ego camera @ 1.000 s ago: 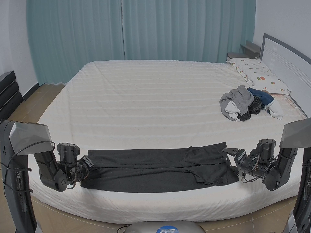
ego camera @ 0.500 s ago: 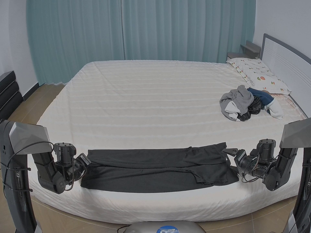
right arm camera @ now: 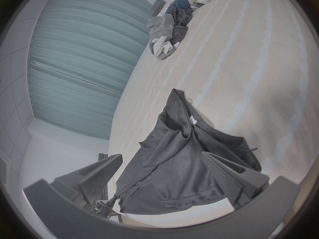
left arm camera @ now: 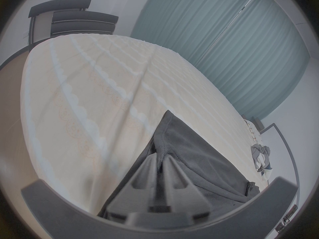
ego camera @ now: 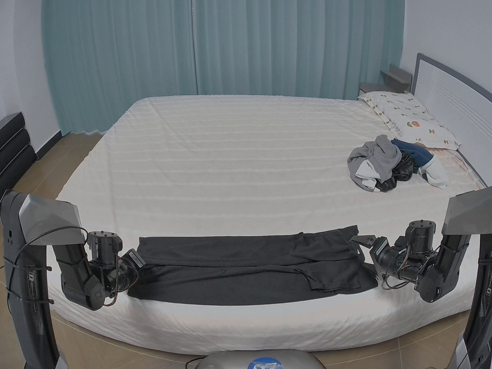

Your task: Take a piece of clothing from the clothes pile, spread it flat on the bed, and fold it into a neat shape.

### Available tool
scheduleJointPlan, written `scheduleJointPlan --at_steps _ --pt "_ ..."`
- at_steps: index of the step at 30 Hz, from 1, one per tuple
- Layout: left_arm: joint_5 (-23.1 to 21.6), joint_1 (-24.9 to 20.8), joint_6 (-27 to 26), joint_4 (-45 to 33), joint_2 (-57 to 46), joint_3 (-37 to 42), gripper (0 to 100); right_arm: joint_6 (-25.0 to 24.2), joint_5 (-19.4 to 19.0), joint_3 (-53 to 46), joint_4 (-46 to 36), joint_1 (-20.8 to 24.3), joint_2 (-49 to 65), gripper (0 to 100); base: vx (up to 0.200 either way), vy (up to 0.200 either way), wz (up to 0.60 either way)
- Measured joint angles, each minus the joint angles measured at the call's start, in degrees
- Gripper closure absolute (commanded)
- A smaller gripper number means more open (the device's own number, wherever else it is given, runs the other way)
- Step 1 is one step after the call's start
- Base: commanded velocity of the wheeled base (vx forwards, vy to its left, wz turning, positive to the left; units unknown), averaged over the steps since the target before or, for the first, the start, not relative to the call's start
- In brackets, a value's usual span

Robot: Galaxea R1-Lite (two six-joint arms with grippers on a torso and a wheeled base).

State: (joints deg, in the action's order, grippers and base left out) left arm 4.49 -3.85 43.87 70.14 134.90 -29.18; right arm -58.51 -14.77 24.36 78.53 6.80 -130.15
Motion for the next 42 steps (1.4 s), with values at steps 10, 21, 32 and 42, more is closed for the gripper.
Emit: scheduleJointPlan --at_steps 10,21,32,42 --pt "-0.02 0.33 -0.04 0.04 -0.39 0.33 0 -0.02 -0.05 0.02 0.0 0.05 0.0 0 0.0 0.0 0.0" --pt "-1.87 1.93 0.16 -0.79 -5.33 -0.09 0 -0.02 -0.02 -0.13 0.02 0.24 -0.01 0 0.0 0.0 0.0" --pt "-3.21 2.07 -0.17 -13.48 -6.64 -11.5 0 -0.02 0.02 -0.11 0.0 0.52 -0.34 0 0.0 0.0 0.0" --pt "-3.12 1.55 0.0 -19.96 0.24 -22.88 0 0.0 0.05 0.41 0.02 1.0 -1.08 0 0.0 0.0 0.0"
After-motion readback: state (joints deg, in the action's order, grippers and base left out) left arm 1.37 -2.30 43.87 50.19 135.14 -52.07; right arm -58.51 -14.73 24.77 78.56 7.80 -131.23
